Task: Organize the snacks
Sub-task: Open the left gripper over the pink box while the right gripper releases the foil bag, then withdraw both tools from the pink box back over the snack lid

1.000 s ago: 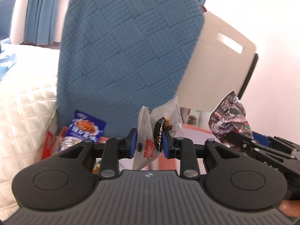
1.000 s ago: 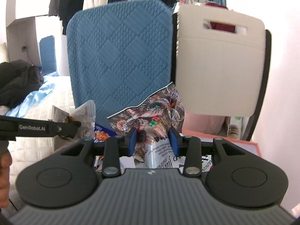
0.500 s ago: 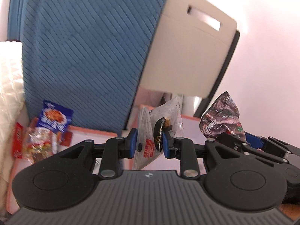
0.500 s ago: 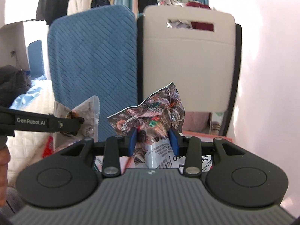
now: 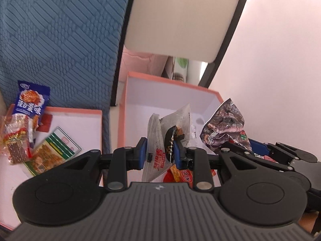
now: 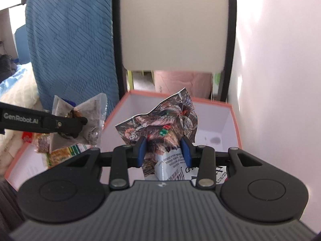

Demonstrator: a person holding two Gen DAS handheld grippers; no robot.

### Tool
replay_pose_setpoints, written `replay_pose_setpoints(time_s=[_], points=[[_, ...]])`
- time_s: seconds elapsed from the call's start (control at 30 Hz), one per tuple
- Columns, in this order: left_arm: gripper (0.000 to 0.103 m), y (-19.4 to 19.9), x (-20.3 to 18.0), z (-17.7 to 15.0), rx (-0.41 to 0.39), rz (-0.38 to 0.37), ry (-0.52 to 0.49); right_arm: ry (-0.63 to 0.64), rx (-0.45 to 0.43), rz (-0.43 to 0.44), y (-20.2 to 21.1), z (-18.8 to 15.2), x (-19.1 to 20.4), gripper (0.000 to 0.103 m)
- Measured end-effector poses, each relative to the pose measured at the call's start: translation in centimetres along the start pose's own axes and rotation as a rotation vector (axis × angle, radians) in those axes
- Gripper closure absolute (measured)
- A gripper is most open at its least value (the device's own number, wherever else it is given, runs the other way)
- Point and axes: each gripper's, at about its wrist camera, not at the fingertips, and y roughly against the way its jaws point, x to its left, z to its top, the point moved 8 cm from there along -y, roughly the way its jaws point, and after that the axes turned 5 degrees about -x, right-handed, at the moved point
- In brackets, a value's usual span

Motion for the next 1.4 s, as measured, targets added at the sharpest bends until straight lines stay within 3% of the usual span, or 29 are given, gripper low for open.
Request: replay_pose_setpoints(time_s=[0.33,0.57,0.6,0.67,0.7,0.73,0.8,1.1,1.4], points=[[0.071,-2.9,-0.4,-1.8,0.084,-0.015,-0.018,-0.03,0.073,-0.032,-2.5,-3.3,-2.1,0.062],[0.07,-3.3,-0.1,-2.7,0.096,-0.019,-0.007,-0.048,0.09,-0.046,-3.0,-4.2,-2.9,0.059],[0.069,-3.2,-0.1,-2.6,0.088,-0.019,-0.01,-0.052,0.091,-0.044,-3.0,-4.3,-2.9,0.058],[0.057,-2.9,-0.1,-2.4,0.075,-0.02,-0.008,-0.056,0.089,-0.042,-3.1,-4.3,-2.8,0.057],[0.044,-2.6,0.0,-2.2,0.068,-0.024,0.001,-0.059,0.09,-0.041,-3.1,-4.3,-2.7,0.056],[0.039,-2.2,0.0,-2.0,0.052,-0.026,0.004,-0.068,0.092,-0.039,-3.2,-4.3,-2.8,0.053],[0.039,-1.4,-0.1,-1.5,0.027,-0.028,-0.01,-0.075,0.086,-0.042,-3.1,-4.2,-2.9,0.044],[0.039,3.5,0.5,0.3,-0.088,-0.001,-0.023,-0.079,0.012,-0.02,-0.8,-2.0,-2.0,0.044],[0.039,9.5,1.4,0.7,-0.207,0.027,-0.016,-0.063,-0.1,0.055,3.0,0.8,1.4,0.044]])
